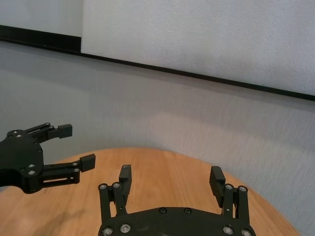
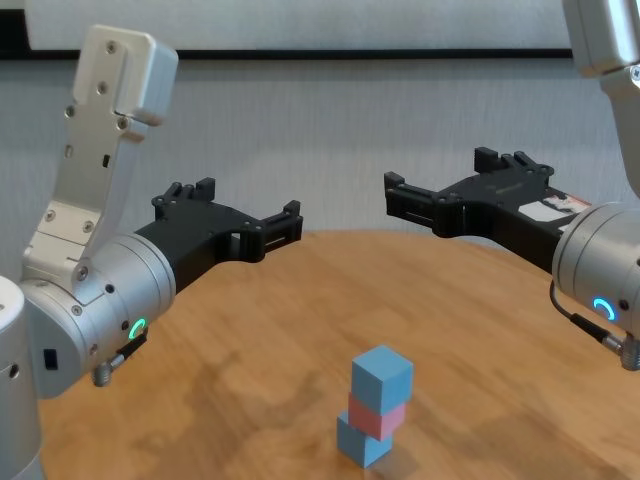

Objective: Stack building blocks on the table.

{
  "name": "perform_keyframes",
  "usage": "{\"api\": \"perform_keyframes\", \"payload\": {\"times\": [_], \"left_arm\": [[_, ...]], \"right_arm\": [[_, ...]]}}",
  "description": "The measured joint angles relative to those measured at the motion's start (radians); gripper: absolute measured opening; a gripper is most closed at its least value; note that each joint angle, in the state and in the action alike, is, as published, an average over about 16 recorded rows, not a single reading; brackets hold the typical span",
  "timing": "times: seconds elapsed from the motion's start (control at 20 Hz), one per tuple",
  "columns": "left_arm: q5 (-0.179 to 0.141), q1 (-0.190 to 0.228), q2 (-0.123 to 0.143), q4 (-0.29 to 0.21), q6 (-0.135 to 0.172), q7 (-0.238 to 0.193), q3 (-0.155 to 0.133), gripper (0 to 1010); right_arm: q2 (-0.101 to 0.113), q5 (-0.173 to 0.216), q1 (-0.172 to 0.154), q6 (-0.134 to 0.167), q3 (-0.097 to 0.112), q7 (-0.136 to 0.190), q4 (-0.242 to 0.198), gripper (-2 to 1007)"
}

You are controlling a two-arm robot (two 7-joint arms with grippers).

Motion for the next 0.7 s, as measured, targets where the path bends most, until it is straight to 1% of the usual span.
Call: {"api": "perform_keyframes", "payload": {"times": [0.25, 0.7], "left_arm": [[-0.001, -0.001, -0.001, 0.001, 0.006, -0.006, 0.001, 1001], [-0.002, 0.001, 0.000, 0.001, 0.002, -0.002, 0.001, 1001]], "right_arm": [[0.003, -0.003, 0.001, 0.001, -0.002, 0.001, -0.003, 1001], [0.003, -0.002, 0.001, 0.001, -0.001, 0.000, -0.003, 1001]]}}
